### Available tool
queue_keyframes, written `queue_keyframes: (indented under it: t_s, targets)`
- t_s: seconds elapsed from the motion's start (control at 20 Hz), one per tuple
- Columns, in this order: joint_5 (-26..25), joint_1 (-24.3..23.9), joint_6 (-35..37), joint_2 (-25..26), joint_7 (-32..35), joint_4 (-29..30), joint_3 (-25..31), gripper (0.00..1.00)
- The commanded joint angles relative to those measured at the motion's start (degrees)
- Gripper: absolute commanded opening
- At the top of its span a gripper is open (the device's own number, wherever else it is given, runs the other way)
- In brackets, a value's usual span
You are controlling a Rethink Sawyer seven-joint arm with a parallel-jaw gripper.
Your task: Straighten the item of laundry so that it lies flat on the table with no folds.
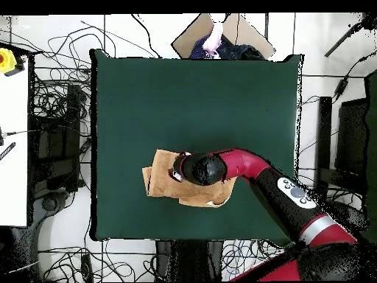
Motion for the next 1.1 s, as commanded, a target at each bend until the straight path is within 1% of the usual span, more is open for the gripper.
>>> queue_keyframes:
  t_s: [0.05, 0.15, 0.25, 0.4, 0.55, 0.95, 1.1]
  targets:
    - [2.5, 1.9, 13.1, 4.8, -8.6, -15.8, -2.3, 1.00]
    - [2.8, 1.6, 15.6, 6.7, -10.7, -18.5, -1.9, 1.00]
    - [1.9, 0.9, 16.6, 8.3, -12.9, -21.0, -1.2, 1.00]
    - [0.5, 0.1, 16.0, 9.1, -14.1, -21.7, -0.1, 1.00]
    - [0.2, -0.1, 16.3, 10.8, -15.4, -23.6, 0.5, 1.00]
    - [-0.2, 0.4, 15.4, 12.2, -14.6, -24.0, 0.8, 1.00]
    - [-0.3, 0.4, 14.7, 11.5, -14.2, -23.3, 1.0, 1.00]
